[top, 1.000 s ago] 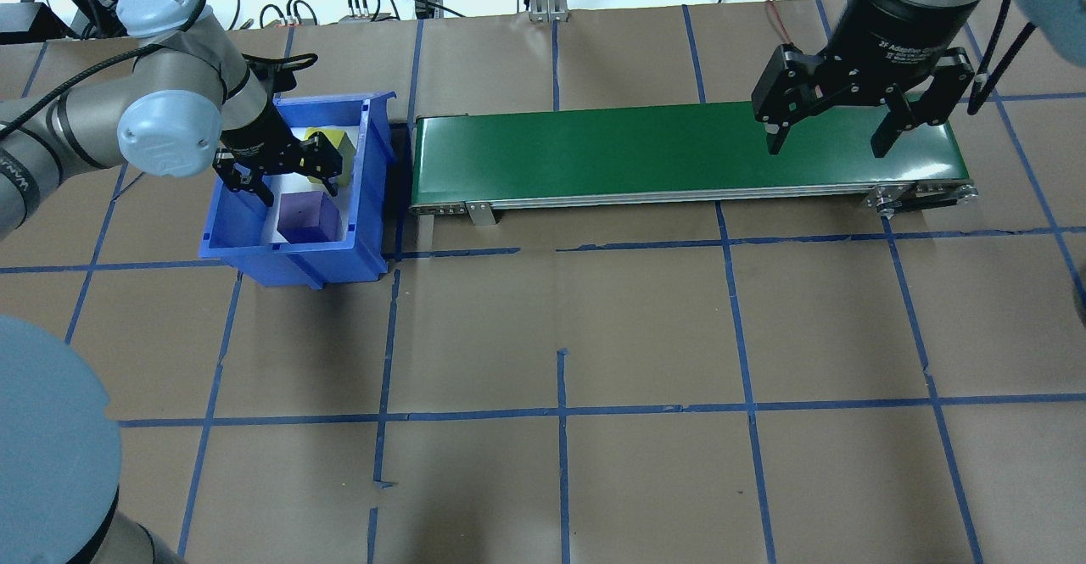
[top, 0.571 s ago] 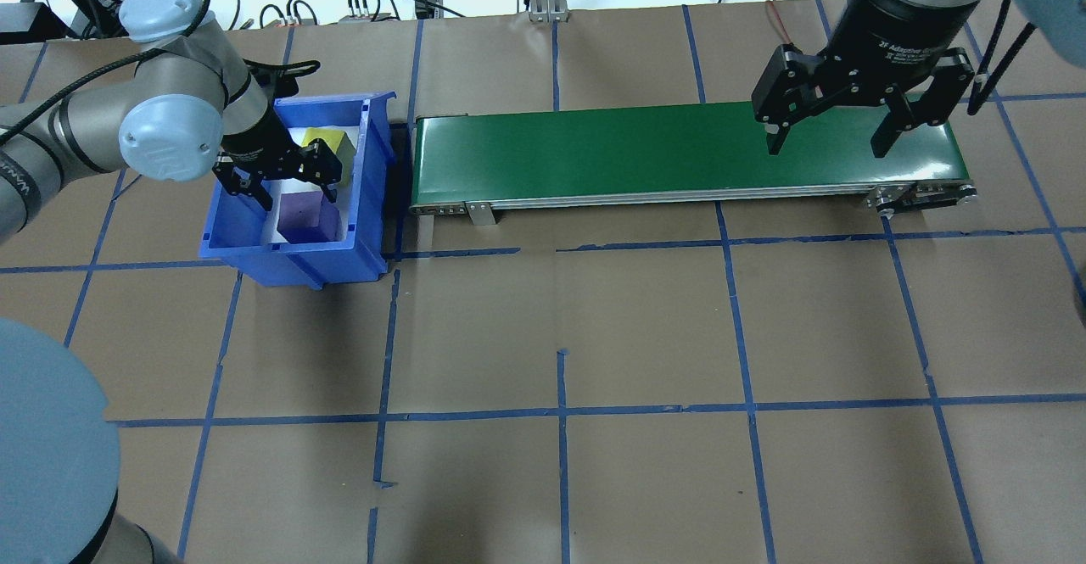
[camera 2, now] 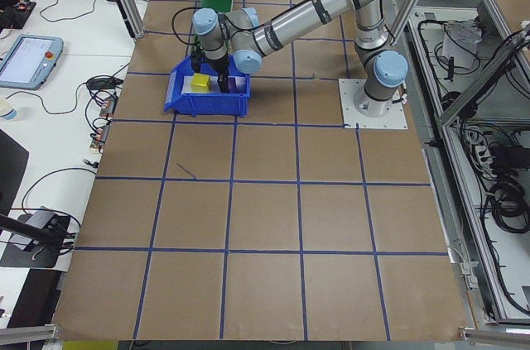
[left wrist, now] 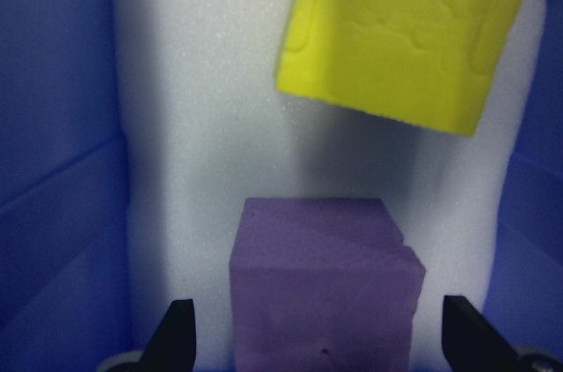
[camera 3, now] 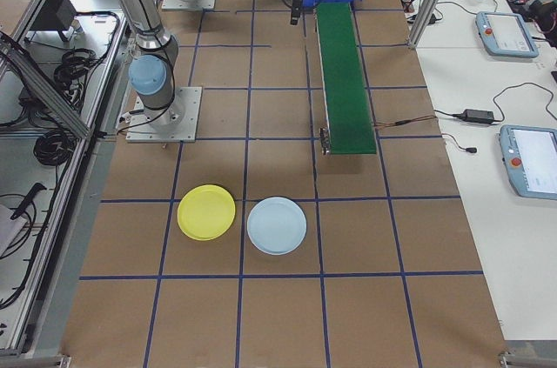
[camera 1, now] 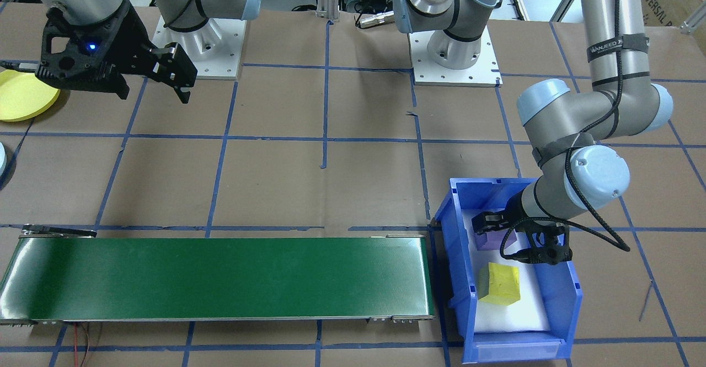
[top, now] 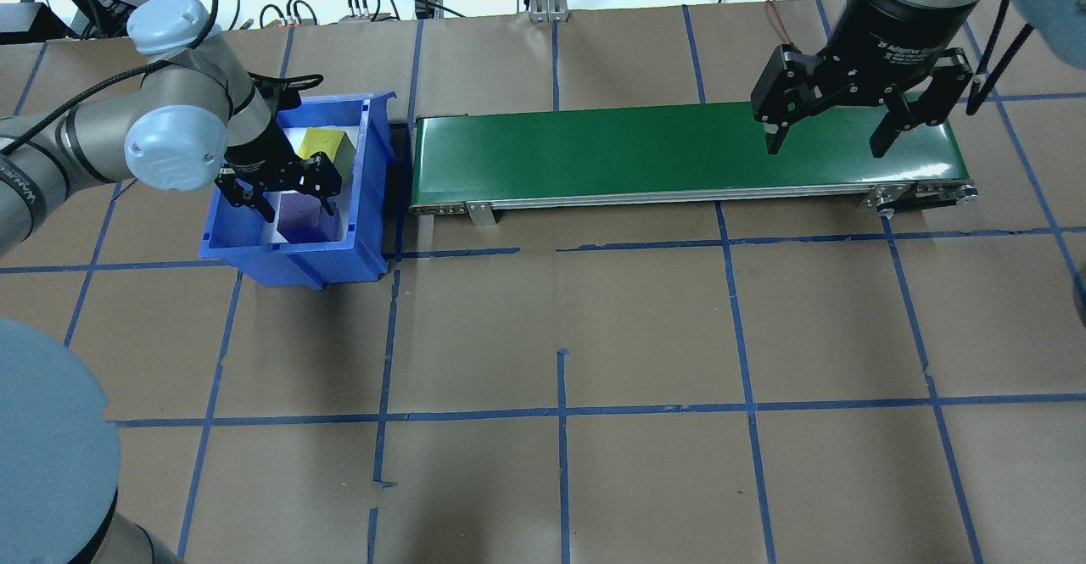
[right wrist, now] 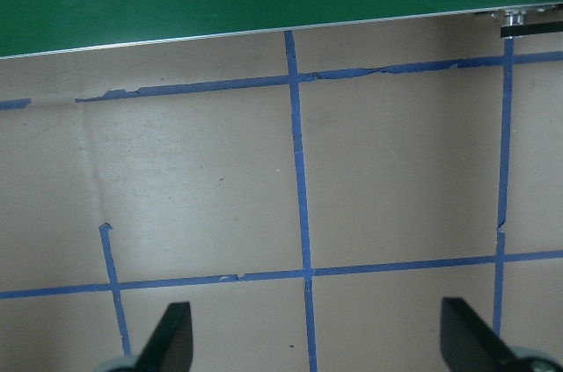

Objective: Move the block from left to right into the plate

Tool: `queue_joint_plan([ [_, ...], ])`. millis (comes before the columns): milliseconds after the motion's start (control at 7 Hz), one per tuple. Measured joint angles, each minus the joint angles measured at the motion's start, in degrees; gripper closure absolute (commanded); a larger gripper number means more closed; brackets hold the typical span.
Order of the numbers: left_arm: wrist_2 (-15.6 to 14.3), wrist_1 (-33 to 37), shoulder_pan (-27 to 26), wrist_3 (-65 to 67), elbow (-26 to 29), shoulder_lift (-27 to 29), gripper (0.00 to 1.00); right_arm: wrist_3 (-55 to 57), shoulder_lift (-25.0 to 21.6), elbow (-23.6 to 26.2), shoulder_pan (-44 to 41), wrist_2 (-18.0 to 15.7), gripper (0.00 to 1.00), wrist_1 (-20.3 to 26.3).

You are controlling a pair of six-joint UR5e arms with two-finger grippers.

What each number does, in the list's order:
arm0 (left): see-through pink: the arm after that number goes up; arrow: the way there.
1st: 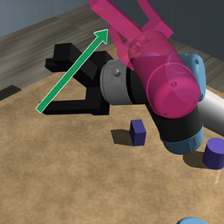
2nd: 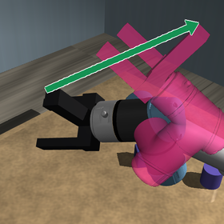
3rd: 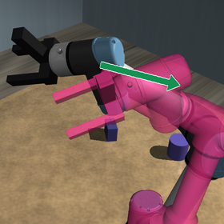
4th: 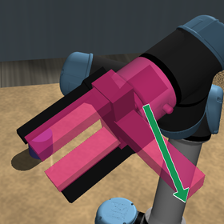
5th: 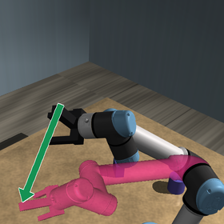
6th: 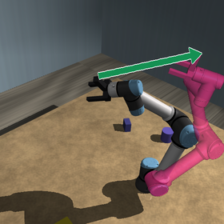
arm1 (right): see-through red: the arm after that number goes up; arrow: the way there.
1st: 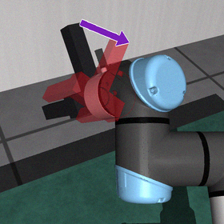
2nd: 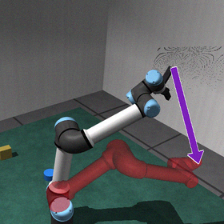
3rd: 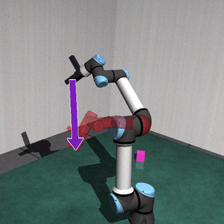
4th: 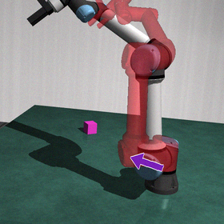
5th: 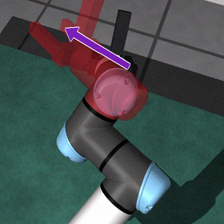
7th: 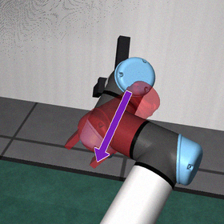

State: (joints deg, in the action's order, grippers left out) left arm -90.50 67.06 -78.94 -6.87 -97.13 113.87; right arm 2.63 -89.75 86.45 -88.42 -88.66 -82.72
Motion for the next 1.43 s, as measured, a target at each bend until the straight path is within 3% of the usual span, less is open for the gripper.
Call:
queue_joint_plan([
  [429, -0.2, 0.0, -0.1, -1.5, 1.1, -2.0, 0.62, 0.0, 0.0, 0.0, 0.0, 0.0, 0.00, -0.1],
  [1000, 0.3, 7.0, -5.0, 0.9, 7.8, -13.6, 0.60, 0.0, 0.1, 0.1, 0.0, 0.1, 0.00, -0.1],
  [1143, 0.6, 6.7, -7.0, 3.5, 9.6, -13.6, 0.58, 0.0, 0.1, 0.1, -0.1, 0.1, 0.00, -0.1],
  [1429, 0.8, -0.3, -12.8, 9.6, 11.0, -8.1, 0.58, 0.0, 0.1, 0.1, 0.0, 0.1, 0.00, -0.1],
])
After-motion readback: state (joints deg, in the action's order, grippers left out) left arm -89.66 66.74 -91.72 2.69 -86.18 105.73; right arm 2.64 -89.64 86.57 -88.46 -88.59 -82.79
